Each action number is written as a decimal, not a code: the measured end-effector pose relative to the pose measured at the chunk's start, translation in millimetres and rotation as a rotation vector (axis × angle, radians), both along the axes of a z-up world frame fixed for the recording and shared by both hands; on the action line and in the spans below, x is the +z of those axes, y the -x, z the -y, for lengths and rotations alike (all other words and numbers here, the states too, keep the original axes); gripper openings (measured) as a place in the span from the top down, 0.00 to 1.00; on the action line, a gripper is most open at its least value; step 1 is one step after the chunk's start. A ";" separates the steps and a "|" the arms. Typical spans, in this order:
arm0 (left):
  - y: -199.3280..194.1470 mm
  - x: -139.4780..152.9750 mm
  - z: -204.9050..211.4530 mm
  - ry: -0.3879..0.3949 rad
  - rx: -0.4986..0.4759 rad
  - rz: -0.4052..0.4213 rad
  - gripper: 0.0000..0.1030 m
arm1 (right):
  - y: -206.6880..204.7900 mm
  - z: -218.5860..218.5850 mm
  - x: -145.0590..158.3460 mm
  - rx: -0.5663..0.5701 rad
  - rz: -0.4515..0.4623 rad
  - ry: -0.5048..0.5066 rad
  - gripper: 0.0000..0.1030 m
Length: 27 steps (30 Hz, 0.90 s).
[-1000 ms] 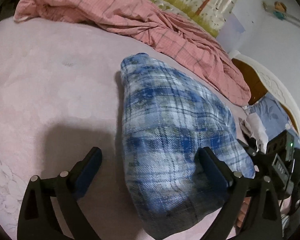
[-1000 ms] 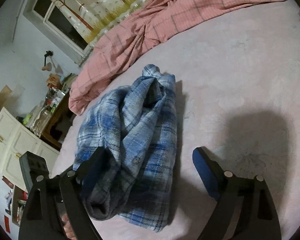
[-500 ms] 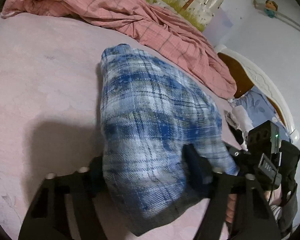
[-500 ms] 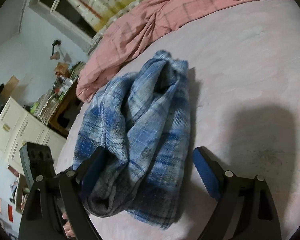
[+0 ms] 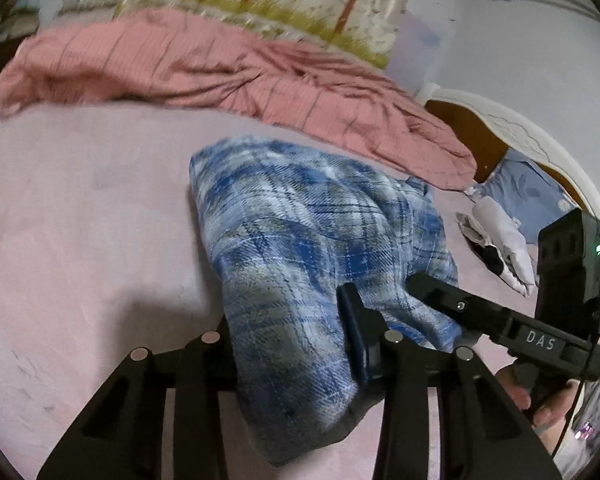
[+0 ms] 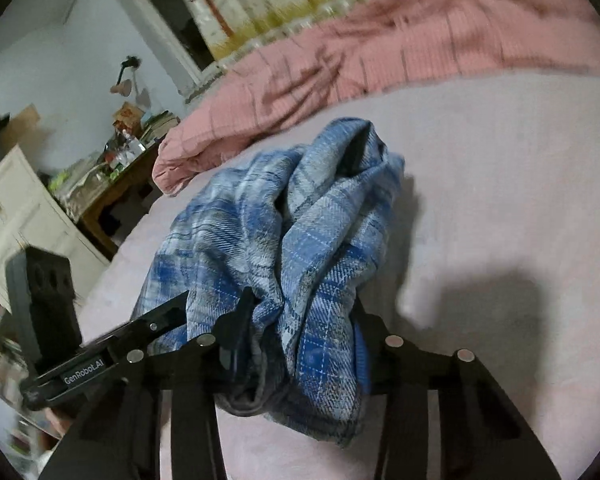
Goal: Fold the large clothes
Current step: 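Grasp the folded shirt bundle with both tools and lift it, then carry the shirt bundle with both tools onto the folded white clothes stack and release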
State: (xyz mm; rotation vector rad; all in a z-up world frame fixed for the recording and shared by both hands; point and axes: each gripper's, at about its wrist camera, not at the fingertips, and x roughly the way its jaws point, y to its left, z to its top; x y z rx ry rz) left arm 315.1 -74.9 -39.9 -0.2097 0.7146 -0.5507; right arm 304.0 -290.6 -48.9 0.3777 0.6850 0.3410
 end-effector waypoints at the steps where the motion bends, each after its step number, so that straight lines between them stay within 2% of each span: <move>1: 4.2 7.0 2.0 -0.001 -0.012 0.024 0.63 | 5.6 1.5 7.0 -0.003 0.018 0.002 0.58; 6: 37.3 55.0 26.3 -0.019 -0.078 0.195 0.63 | 45.3 18.8 49.9 -0.039 0.133 0.020 0.58; 9: 56.1 96.5 60.2 -0.035 -0.136 0.305 0.63 | 75.3 39.8 85.5 -0.092 0.235 0.037 0.58; 14: 76.3 157.5 136.4 -0.021 -0.264 0.458 0.63 | 124.5 110.6 143.5 -0.202 0.369 0.050 0.58; 16: 79.0 175.0 170.8 0.013 -0.320 0.511 0.63 | 145.3 146.1 168.8 -0.271 0.417 0.097 0.57; 18: 73.9 185.9 205.9 0.071 -0.382 0.532 0.63 | 159.4 175.3 186.6 -0.336 0.453 0.146 0.57; 21: 58.9 190.0 260.5 0.163 -0.465 0.498 0.63 | 174.5 218.3 203.3 -0.443 0.484 0.223 0.57; 24: 46.9 182.6 317.0 0.205 -0.525 0.496 0.63 | 178.5 259.9 203.8 -0.555 0.498 0.305 0.57; 27: 29.1 165.7 368.6 0.225 -0.582 0.483 0.63 | 177.8 306.5 189.2 -0.644 0.494 0.318 0.57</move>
